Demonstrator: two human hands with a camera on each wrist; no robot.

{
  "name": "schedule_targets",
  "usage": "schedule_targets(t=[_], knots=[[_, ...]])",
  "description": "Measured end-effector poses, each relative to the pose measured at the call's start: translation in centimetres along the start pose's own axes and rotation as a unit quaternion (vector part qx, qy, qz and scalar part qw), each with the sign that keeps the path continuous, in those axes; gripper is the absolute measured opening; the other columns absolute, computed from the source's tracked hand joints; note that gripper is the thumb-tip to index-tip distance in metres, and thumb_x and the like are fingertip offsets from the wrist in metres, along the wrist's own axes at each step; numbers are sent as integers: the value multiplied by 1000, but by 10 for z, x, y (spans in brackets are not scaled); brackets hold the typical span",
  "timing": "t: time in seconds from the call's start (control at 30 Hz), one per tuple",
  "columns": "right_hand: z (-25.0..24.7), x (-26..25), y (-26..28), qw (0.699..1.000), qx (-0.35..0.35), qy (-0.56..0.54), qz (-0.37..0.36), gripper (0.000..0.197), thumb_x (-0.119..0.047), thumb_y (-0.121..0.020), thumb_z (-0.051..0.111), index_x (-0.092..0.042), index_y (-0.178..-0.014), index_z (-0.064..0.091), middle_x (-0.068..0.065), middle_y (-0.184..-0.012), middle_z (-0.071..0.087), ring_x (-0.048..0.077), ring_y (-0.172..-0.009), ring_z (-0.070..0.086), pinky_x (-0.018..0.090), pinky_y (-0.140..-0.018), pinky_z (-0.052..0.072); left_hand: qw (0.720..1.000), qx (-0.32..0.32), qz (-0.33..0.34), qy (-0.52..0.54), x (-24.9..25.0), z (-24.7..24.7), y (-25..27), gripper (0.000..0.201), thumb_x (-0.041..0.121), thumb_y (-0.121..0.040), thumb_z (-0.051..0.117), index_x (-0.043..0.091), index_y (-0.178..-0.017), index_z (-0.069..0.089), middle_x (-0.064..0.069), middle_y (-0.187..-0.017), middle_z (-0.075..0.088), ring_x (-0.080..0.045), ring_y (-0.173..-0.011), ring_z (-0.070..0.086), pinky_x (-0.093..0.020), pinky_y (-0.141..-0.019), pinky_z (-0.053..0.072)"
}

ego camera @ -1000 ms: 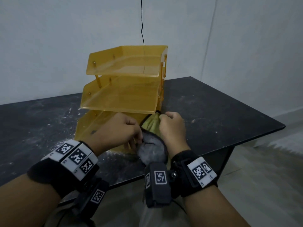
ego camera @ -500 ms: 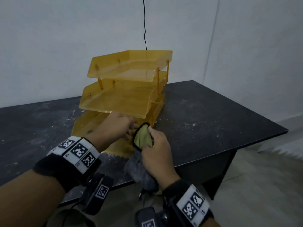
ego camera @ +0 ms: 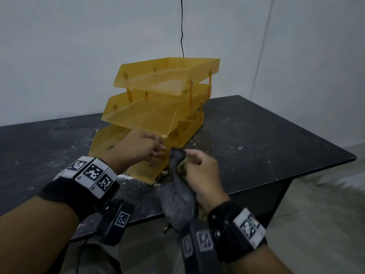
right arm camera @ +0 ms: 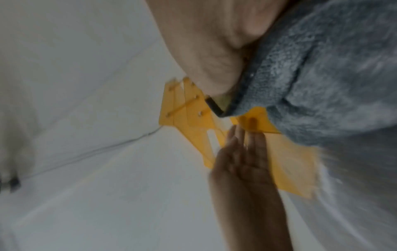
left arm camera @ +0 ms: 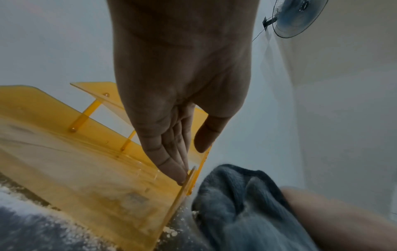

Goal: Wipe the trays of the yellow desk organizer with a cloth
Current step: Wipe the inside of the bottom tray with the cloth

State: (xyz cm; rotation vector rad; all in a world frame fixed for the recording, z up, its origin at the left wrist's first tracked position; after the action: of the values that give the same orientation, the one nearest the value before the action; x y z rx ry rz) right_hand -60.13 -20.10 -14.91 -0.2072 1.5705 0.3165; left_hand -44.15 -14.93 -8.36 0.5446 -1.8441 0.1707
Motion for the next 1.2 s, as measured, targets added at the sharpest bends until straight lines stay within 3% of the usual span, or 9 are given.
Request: schedule_targets(t=[0.17, 0.33, 0.43, 0.5, 0.6, 0.67, 0.73, 1.03, 1.2], knots=[[-49, -25, -59, 976, 181, -117, 37, 35, 10, -95, 47, -12, -112, 68, 1, -99, 65, 12, -78, 60, 11, -46, 45, 999, -24, 20, -14, -3, -3, -2, 31, -3, -80, 75, -2, -109, 65, -23, -94, 71, -25, -73, 63, -41, -76, 58], [-33, -32, -118, 980, 190, -57, 25, 33, 5, -94, 56, -7, -122, 70, 10, -117, 69, 25, -99, 64, 26, -73, 51, 997, -22, 54, -41, -6, -5, -10, 35, -5, -75, 78, 4, -109, 71, -8, -102, 76, -18, -91, 73, -30, -74, 62], [-16, -35, -140, 984, 146, 101, 1, 28, 1, -92, 52, -11, -69, 61, 8, -76, 59, 32, -78, 55, 33, -64, 39, 995, -43, 74, -43, -7, -4, -11, 35, -3, -78, 76, 6, -111, 70, -4, -104, 76, -12, -92, 73, -25, -75, 60], [-8, -39, -143, 975, 121, 186, -5, 39, 1, -92, 47, -16, -57, 40, 4, -67, 45, 28, -76, 45, 31, -67, 34, 994, -56, 82, -43, -6, -4, -13, 33, -3, -79, 75, 7, -110, 70, -2, -103, 76, -10, -93, 72, -22, -74, 60], [-4, -45, -138, 964, 92, 251, -15, 30, 1, -92, 43, -12, -67, 53, 14, -91, 58, 34, -88, 54, 32, -71, 40, 993, -69, 91, -44, -4, -4, -17, 33, -3, -78, 75, 6, -110, 71, -1, -101, 77, -10, -93, 72, -20, -74, 59], [2, -44, -129, 960, 53, 274, -19, 35, 0, -95, 41, -9, -113, 70, 16, -129, 61, 38, -119, 56, 37, -91, 48, 992, -74, 96, -36, -5, -4, -18, 34, -3, -78, 75, 5, -111, 71, -2, -103, 77, -12, -96, 72, -21, -77, 59], [4, -43, -117, 955, 39, 291, -25, 51, -2, -97, 42, -12, -146, 51, 10, -152, 47, 34, -138, 45, 35, -109, 40, 992, -76, 98, -33, -5, -4, -18, 35, -3, -77, 75, 4, -111, 71, -3, -103, 76, -13, -97, 72, -21, -78, 59], [17, -35, -61, 952, -8, 299, -59, 48, -4, -95, 46, -14, -141, 57, 8, -147, 53, 32, -137, 46, 28, -106, 39, 992, -75, 96, -38, -6, -1, -14, 35, -5, -79, 74, 2, -114, 70, -7, -107, 75, -14, -100, 71, -22, -78, 59], [18, -18, -50, 973, -35, 223, -48, 33, -9, -84, 50, -20, -105, 74, -4, -120, 69, 27, -122, 60, 30, -102, 47, 992, -60, 97, -52, -4, -1, -10, 34, -4, -80, 74, 2, -113, 70, -10, -106, 75, -13, -99, 70, -21, -76, 59]])
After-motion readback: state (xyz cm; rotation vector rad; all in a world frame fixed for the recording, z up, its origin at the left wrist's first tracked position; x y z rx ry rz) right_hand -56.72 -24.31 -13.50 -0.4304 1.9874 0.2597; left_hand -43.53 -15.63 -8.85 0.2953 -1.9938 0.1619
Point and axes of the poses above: each hand's wrist, its own y-axis away from the middle knuckle, its own z-axis out of the palm, x = y × z, the point moved 8 cm from there along -y, towards the middle knuckle
